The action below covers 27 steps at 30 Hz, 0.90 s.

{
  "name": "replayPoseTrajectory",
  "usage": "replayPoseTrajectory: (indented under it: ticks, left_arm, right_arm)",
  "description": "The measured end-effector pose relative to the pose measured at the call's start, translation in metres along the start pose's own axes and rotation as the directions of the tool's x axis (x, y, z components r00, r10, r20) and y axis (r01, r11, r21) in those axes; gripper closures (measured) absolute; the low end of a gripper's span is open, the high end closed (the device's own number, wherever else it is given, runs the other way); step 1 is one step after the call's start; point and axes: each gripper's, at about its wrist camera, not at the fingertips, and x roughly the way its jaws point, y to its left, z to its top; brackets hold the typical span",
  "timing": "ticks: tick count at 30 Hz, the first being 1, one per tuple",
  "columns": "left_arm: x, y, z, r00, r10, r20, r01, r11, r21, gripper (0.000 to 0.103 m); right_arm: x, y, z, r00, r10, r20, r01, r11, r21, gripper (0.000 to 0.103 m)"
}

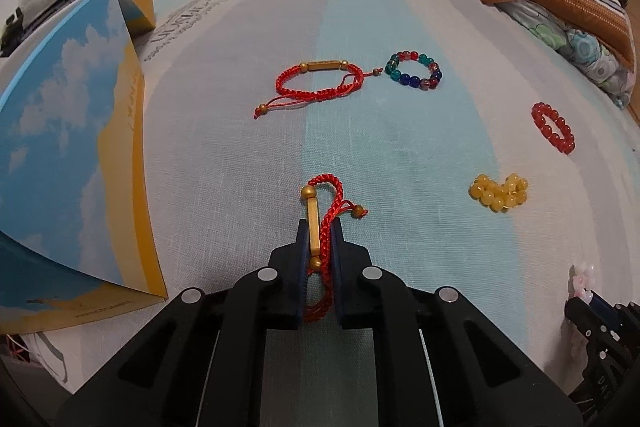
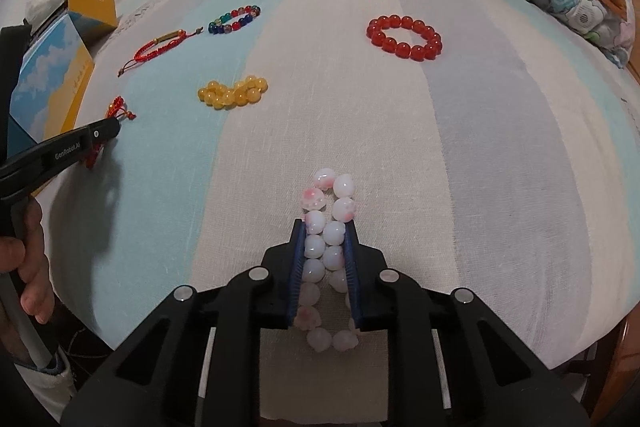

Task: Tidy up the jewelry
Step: 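Grasp the pink-white bead bracelet with the right tool while the left grasps the red cord bracelet, then carry the pink bead and red cord bracelets over the white box with both tools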

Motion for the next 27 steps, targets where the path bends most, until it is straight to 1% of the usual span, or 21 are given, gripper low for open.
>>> replayPoseTrajectory:
  ticks: [11, 20, 27]
  left_arm:
    - [-0.005, 0.001, 0.0, 1.0, -0.012, 0.01, 0.012, 1.0, -0.006, 0.094]
    - [-0.021, -0.004, 0.0, 0.999, -0.029, 0.041, 0.03, 1.0, -0.003, 0.094]
    - [-0.032, -0.003, -0.001, 0.998, -0.049, 0.04, 0.05, 0.999, -0.01, 0.094]
  right_arm:
    - [-0.009, -0.003, 0.001, 0.999, 0.013, 0.048, -0.014, 1.0, 0.017, 0.085]
    - [-0.016, -0.001, 0.001, 0.996, 0.011, 0.09, -0.012, 1.0, 0.011, 0.085]
    - [-0.018, 0.0, 0.002, 0.995, 0.008, 0.104, -0.01, 1.0, 0.013, 0.085]
